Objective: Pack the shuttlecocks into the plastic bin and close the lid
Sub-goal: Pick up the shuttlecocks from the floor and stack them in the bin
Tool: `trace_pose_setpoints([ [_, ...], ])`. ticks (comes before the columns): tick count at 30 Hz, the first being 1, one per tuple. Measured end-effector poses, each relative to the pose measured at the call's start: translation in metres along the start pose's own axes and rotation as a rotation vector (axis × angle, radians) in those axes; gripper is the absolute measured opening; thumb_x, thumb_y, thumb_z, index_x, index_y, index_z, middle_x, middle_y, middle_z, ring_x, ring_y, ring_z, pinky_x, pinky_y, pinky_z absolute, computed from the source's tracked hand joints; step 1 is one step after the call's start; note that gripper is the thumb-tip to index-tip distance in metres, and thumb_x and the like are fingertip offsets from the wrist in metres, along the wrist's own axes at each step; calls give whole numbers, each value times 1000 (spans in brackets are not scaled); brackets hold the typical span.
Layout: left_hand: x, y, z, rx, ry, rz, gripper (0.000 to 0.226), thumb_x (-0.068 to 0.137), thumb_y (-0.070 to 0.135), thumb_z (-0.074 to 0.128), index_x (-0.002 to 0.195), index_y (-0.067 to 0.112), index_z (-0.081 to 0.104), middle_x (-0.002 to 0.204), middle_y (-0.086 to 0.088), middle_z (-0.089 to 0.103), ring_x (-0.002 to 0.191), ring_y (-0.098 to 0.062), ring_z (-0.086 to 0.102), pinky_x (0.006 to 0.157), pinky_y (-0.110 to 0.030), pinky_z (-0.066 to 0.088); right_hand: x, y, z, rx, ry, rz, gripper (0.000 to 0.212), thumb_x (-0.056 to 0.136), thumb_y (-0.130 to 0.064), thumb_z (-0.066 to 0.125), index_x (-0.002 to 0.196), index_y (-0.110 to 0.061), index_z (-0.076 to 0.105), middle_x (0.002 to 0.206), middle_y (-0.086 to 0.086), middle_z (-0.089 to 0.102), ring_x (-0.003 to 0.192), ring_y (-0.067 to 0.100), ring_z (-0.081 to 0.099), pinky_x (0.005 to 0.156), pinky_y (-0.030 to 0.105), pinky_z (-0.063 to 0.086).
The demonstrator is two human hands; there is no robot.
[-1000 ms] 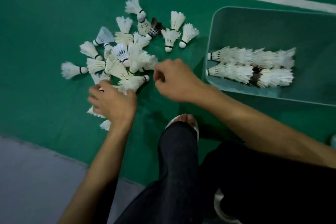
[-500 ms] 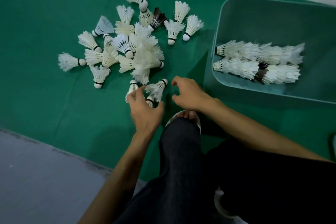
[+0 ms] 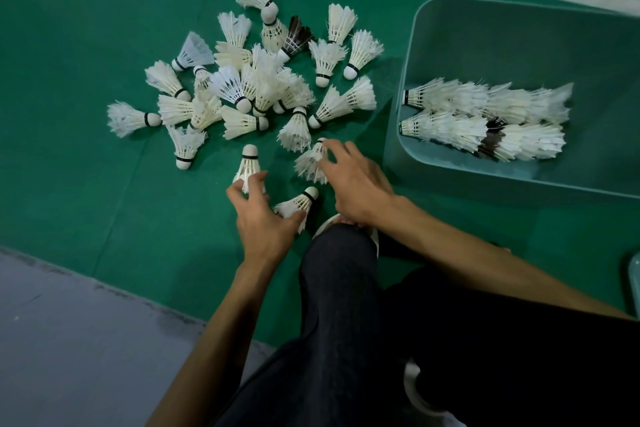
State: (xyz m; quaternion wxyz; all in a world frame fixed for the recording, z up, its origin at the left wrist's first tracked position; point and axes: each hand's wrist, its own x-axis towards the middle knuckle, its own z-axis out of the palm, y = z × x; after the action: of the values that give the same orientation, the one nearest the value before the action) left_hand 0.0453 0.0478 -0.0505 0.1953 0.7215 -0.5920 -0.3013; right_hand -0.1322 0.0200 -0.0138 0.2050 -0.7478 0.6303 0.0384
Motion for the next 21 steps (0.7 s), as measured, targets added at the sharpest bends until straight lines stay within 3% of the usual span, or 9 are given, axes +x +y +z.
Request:
trace_pose_setpoints([
  [3, 10, -4, 0, 170, -125, 67, 79, 58, 36, 93, 128, 17, 61, 135, -8, 45, 109, -29, 59, 90, -36, 52, 1, -2, -3, 74, 21, 101, 65, 77, -2, 76, 136, -11, 49, 137, 6, 43, 117, 25, 47, 87, 38, 55],
  [6, 12, 2, 1, 190, -151, 82, 51, 67, 35, 86, 112, 14, 71, 117, -4, 58, 101, -25, 63, 81, -32, 50, 0, -5, -5, 70, 41, 119, 69, 79, 0, 75, 139, -10, 44, 132, 9, 44, 115, 26, 49, 84, 36, 53],
  [9, 6, 10, -2, 236, -49, 73, 30, 73, 31, 78, 100, 23, 71, 103, 3, 65, 91, -21, 63, 70, -30, 45, -4, -7, -2, 36, 67, 144, 41, 83, 2, 71, 119, -8, 55, 120, 10, 49, 103, 25, 50, 75, 34, 48],
  [11, 2, 16, -7, 185, 54, 54, 29, 74, 34, 77, 100, 24, 71, 100, 4, 65, 89, -18, 62, 71, -32, 48, -6, -3, 2, 47, 111, 183, 19, 87, 0, 69, 103, -7, 61, 108, 8, 53, 91, 22, 49, 72, 34, 48],
  [15, 4, 24, -19, 100, 164, -34, 56, 70, 37, 82, 120, 25, 59, 120, -3, 48, 83, -22, 57, 78, -33, 47, -7, 3, 9, 150, 218, 245, 12, 94, -17, 70, 98, -6, 71, 104, 6, 60, 82, 17, 51, 74, 31, 54],
  [18, 22, 21, -25, 174, -63, -65, 105, 69, 42, 86, 154, 38, 25, 137, -10, 37, 90, -26, 53, 89, -40, 48, -8, 2, 7, 288, 232, 272, 20, 93, -27, 70, 97, -8, 66, 105, 7, 56, 82, 20, 56, 73, 33, 54],
  [19, 30, 19, -27, 213, -158, -74, 114, 69, 43, 86, 158, 42, 15, 139, -11, 37, 95, -29, 54, 93, -42, 48, -8, 1, 6, 293, 226, 269, 21, 90, -25, 72, 100, -8, 64, 105, 7, 54, 82, 21, 56, 72, 34, 54],
  [21, 48, 20, -28, 272, -312, -106, 114, 70, 44, 86, 159, 43, 14, 137, -14, 40, 109, -37, 58, 98, -45, 47, -7, -1, 4, 217, 190, 239, 29, 84, -15, 74, 109, -9, 59, 109, 7, 51, 85, 21, 54, 70, 32, 51],
])
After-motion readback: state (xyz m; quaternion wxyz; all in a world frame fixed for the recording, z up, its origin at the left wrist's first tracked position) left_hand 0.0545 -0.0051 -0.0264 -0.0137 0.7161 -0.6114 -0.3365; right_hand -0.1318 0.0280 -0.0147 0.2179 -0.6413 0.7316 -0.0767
